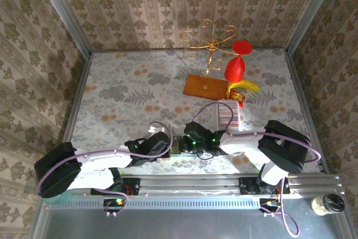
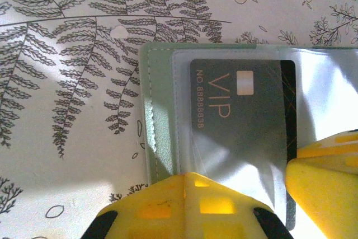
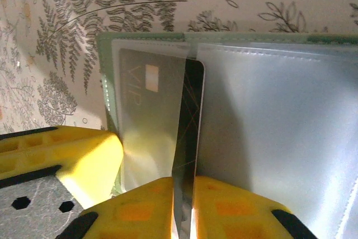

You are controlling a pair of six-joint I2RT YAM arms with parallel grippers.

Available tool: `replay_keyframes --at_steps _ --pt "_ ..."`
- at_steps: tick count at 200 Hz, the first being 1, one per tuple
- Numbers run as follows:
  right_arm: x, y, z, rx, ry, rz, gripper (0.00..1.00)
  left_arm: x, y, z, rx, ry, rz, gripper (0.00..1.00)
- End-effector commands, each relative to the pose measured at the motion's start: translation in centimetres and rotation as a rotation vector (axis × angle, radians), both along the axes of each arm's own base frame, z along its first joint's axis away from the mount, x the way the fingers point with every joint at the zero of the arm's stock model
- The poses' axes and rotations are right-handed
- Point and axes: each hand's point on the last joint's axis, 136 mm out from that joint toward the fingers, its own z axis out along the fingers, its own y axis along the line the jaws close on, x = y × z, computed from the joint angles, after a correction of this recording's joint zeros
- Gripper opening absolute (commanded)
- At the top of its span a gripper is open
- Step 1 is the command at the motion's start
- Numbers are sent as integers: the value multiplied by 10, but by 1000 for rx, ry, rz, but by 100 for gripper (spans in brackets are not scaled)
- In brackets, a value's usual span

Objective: Put the credit cards into the card holder

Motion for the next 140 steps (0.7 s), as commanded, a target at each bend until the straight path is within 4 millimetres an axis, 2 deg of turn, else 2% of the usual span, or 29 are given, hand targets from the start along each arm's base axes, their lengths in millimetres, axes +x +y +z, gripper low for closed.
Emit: replay_keyframes --at_steps 1,37,86,140 --pt "-2 9 12 13 -23 42 20 -10 12 -14 44 35 1 0" --pt "-4 -16 20 -69 -63 27 30 -10 16 -16 57 38 16 0" --pt "-11 -48 20 -154 -74 -2 35 -9 16 -16 70 38 18 0" --pt "-17 -51 8 -146 -33 -19 35 -9 15 -18 76 44 15 0"
